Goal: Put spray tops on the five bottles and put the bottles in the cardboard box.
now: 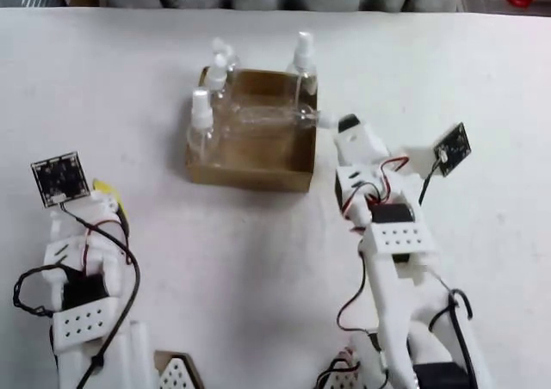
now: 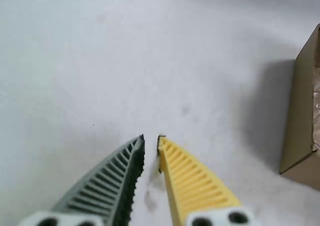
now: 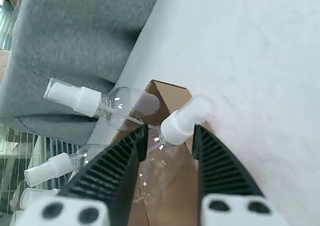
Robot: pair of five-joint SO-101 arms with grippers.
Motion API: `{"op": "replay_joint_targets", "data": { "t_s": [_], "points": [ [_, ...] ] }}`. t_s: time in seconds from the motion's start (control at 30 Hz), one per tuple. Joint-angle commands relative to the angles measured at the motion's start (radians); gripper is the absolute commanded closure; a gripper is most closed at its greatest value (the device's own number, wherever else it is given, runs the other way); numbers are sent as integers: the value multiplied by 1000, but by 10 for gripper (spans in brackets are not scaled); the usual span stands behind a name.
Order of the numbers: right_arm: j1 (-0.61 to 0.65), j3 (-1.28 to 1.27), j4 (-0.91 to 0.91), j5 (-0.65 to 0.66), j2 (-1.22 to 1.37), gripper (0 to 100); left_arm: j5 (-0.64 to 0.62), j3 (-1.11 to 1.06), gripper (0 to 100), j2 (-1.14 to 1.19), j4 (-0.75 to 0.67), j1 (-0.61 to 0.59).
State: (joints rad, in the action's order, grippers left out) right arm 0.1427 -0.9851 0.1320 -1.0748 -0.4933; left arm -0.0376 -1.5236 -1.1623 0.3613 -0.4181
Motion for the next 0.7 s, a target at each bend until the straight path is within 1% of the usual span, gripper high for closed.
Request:
{"op": "replay_joint_targets", "data": {
  "t_s": [0.0, 0.2, 0.37, 0.4, 0.5, 0.57, 0.67],
  "points": [
    [1, 83, -39, -6, 38, 889, 40, 11, 935, -16, -31, 10],
    [2, 98, -22, -6, 84, 882, 46, 11, 935, -16, -31, 12],
    [8, 97, 114, -6, 4, 770, 46, 11, 935, -16, -31, 12],
    [8, 97, 116, -6, -7, 768, 46, 11, 935, -16, -31, 12],
    [8, 97, 101, -6, -1, 813, 46, 11, 935, -16, -31, 12],
    [8, 97, 42, -8, 31, 843, 46, 11, 935, -16, -31, 12],
    [8, 104, -36, -35, 102, 820, 46, 11, 935, -16, -31, 12]
  ]
}}
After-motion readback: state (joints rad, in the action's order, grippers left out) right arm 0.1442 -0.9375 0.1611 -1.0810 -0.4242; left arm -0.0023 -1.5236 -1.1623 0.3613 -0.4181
